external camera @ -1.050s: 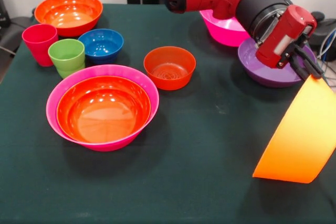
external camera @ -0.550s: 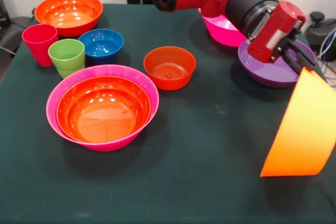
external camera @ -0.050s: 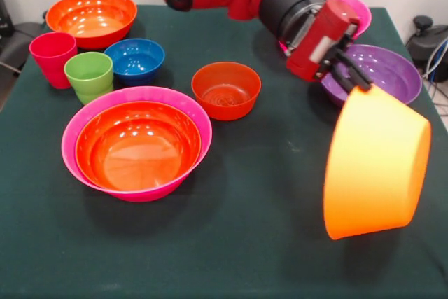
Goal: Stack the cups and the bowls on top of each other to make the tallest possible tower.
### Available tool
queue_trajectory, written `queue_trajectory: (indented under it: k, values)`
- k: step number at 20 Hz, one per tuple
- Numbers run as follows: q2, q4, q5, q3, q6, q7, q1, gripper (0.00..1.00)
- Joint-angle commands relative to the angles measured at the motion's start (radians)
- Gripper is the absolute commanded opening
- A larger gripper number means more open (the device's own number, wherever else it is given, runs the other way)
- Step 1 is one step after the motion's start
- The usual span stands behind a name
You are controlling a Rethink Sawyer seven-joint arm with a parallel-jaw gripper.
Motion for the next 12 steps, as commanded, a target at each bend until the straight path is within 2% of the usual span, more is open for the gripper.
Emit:
queue_trajectory:
  k: [1, 9, 12]
  values:
    - [0.061, -0.070, -0.139, 0.086, 0.170, 0.248, -0.042, 0.00]
    - [0.079, -0.090, -0.181, 0.104, 0.179, 0.255, -0.077, 0.00]
    - [0.081, -0.098, -0.170, 0.084, 0.186, 0.201, -0.075, 0.00]
